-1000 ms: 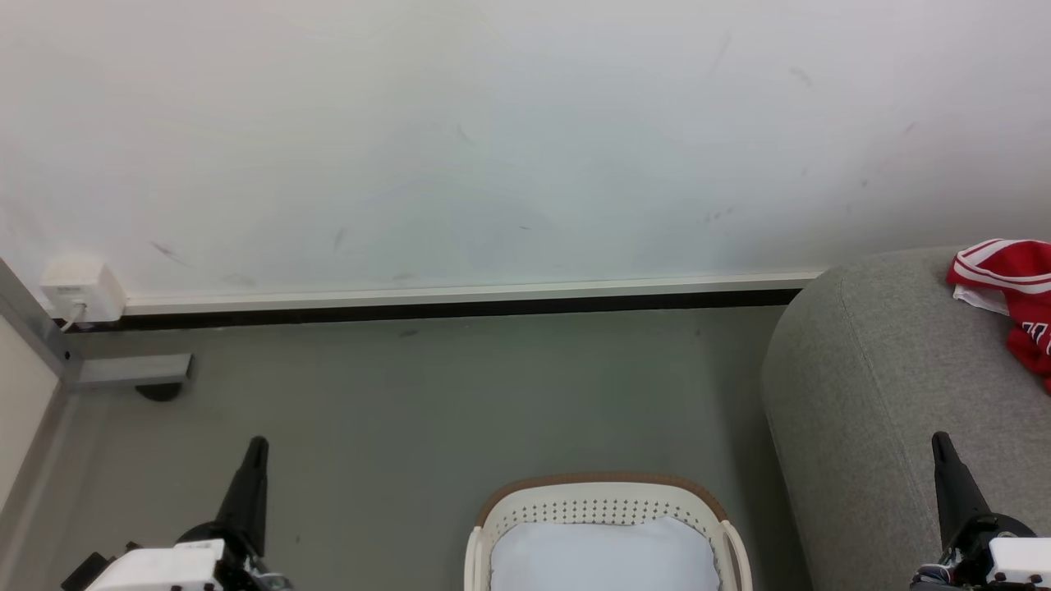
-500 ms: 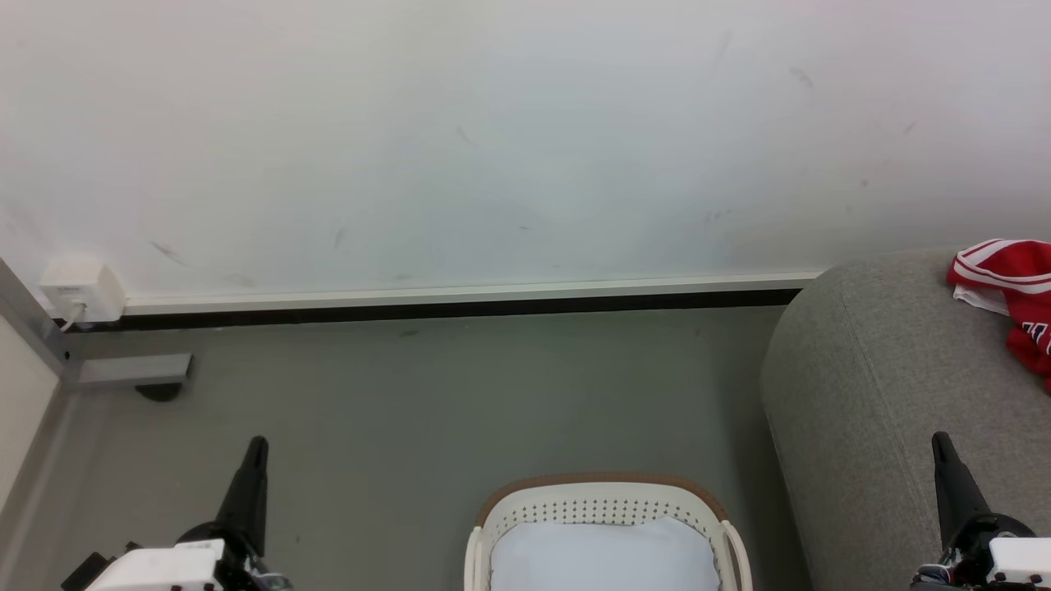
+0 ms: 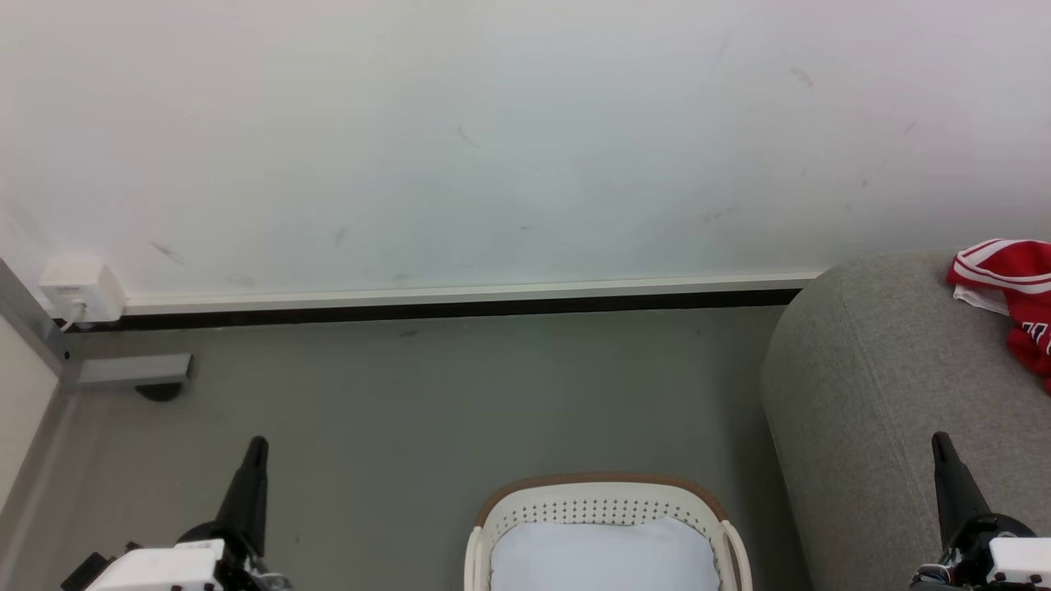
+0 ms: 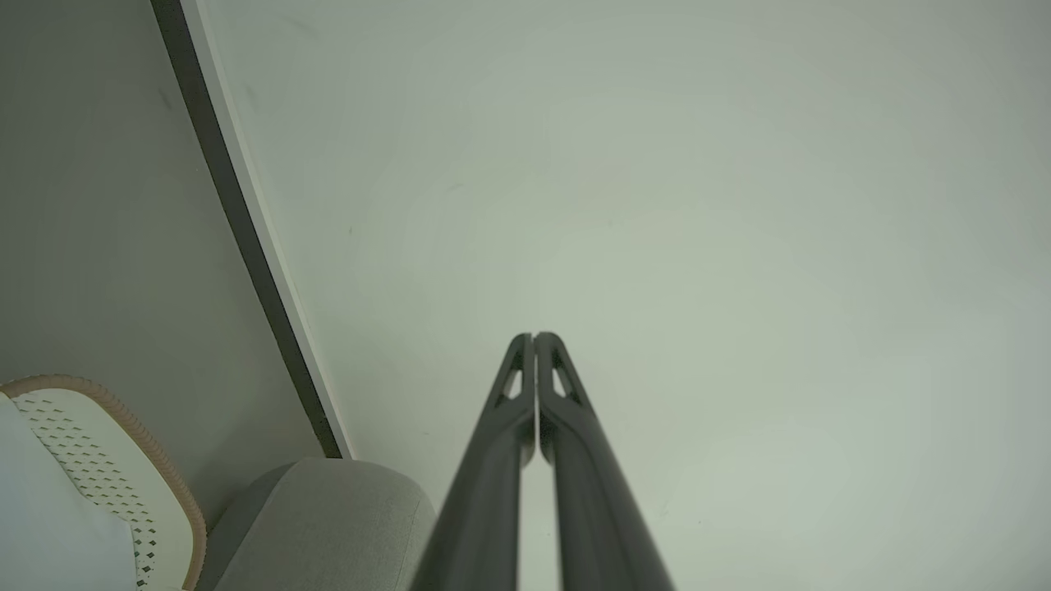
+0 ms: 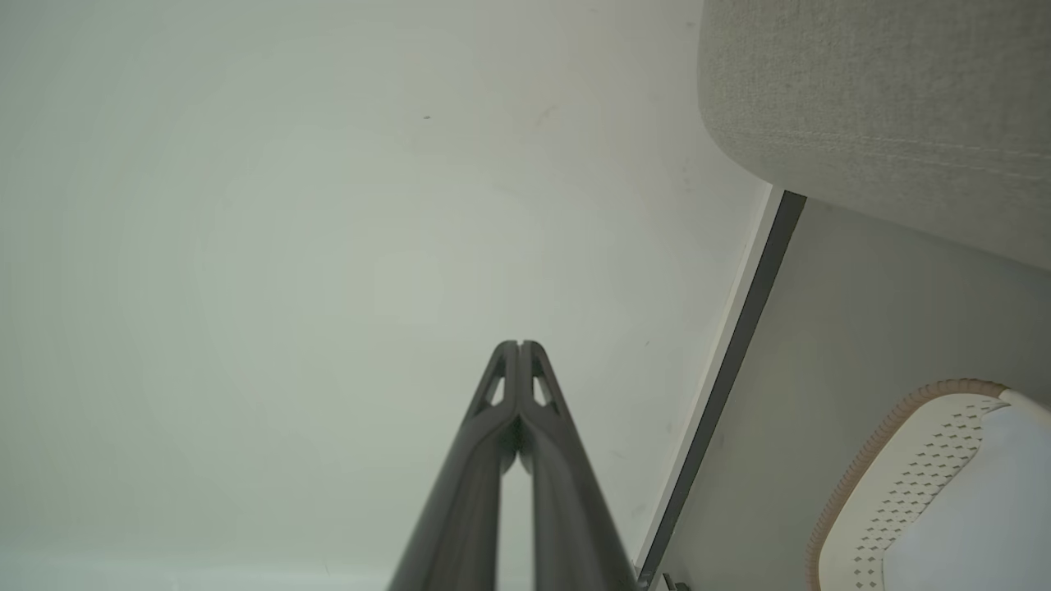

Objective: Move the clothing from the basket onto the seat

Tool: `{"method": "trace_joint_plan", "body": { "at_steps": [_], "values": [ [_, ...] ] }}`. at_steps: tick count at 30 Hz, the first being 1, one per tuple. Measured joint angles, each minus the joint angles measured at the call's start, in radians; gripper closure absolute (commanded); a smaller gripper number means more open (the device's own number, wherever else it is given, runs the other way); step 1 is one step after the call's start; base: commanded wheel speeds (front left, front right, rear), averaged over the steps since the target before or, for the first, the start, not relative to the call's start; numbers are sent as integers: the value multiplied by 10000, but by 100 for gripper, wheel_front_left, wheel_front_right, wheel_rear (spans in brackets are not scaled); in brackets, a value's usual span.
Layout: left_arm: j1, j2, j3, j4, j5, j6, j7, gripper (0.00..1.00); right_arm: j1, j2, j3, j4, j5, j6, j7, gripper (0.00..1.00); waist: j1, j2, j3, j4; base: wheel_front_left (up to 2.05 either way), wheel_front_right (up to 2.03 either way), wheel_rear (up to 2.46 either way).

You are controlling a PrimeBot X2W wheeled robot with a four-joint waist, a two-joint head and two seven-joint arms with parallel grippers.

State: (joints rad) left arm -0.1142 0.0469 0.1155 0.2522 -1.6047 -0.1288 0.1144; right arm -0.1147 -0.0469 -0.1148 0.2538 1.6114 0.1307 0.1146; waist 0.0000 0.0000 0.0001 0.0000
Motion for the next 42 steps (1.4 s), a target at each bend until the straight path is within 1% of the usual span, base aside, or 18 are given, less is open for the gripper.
{"method": "trace_joint_plan", "body": {
  "at_steps": [42],
  "values": [
    [0,0,0,0,0,0,0,100,-1,0,0,0,0,0,0,100,0,0,0,0,0,0,0]
  ]
}}
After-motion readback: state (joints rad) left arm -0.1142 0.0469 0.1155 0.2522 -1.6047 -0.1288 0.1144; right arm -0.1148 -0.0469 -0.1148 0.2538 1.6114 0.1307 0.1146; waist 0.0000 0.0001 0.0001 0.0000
